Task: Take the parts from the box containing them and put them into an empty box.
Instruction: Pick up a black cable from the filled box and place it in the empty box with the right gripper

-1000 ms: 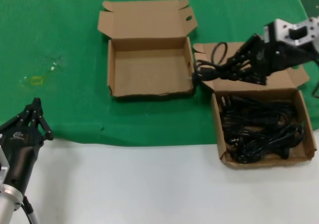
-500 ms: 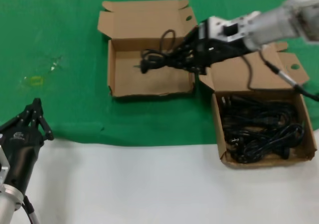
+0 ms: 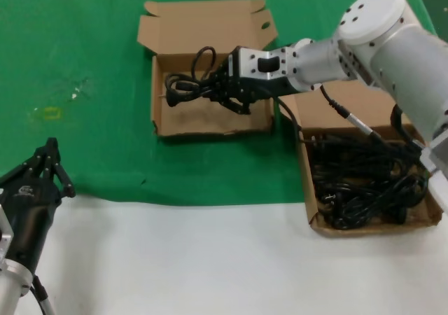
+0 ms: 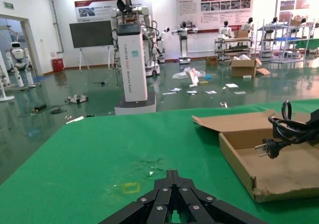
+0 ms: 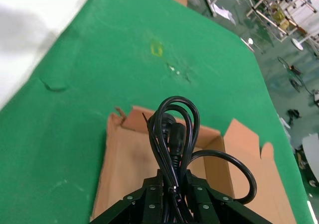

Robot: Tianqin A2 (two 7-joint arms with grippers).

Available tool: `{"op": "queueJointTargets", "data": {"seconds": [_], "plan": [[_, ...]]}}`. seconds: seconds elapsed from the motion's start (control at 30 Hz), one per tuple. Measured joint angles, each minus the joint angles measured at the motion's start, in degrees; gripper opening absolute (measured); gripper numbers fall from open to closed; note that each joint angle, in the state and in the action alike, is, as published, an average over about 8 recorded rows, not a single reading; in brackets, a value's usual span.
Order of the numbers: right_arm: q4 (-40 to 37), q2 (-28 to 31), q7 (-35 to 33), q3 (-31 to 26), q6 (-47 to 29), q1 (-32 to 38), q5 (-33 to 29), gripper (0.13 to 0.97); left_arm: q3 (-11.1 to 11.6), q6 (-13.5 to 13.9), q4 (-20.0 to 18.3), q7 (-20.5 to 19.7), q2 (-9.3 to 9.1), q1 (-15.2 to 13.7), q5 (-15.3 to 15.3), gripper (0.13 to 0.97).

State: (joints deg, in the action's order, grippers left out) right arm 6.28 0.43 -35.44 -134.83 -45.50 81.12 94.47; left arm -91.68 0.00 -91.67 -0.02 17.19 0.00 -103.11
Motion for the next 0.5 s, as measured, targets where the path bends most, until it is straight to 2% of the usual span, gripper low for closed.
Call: {"op": "queueJointTargets", "data": {"seconds": [0.2,0.5], "plan": [[0.65,-0.32,0.03,-8.76,4.07,-0.85,7.87,0.221,0.0,0.0,0.0,0.0,0.0,0.0,0.0,0.144],[1.27,-0.42,-0.81,-18.56,8.58,-1.53,17.86,0.221,0.0,0.0,0.0,0.0,0.0,0.0,0.0,0.144]]}}
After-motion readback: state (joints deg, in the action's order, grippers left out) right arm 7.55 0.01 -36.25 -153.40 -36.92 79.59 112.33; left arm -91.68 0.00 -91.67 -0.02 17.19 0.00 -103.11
